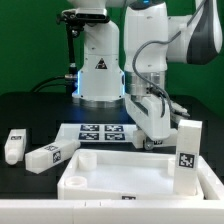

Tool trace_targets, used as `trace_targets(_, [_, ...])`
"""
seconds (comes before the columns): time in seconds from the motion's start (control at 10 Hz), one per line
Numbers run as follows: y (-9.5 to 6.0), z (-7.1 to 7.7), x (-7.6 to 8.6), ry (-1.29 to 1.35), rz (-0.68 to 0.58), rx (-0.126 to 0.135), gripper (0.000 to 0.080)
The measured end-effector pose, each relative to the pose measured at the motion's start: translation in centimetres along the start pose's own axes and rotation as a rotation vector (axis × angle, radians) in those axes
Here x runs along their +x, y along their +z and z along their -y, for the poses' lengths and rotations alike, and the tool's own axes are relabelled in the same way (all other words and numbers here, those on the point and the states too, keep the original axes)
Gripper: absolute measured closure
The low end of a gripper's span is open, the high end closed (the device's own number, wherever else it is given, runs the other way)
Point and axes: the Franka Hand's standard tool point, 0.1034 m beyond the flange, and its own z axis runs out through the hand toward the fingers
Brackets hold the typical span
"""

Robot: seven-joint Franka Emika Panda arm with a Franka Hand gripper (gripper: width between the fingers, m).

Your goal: Assemble desk

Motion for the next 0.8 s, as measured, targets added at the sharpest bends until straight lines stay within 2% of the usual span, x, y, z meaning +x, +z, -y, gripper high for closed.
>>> trace_targets(0.1, [-0.1, 0.6, -0.1, -0.038, -0.010, 0.010, 0.0515])
trace_targets(0.3, [-1.0, 2.2, -0.5, -0.347, -0.049, 0.051, 0.0515])
trace_targets(0.4, [-1.0, 2.1, -0.7, -0.513, -0.056, 0.043, 0.0515])
trace_targets(0.5, [-0.9, 2.0, -0.5, -0.515, -0.057, 0.040, 0.0515])
trace_targets(0.8, [-0.8, 2.2, -0.5, -0.772, -0.065, 0.026, 0.0515])
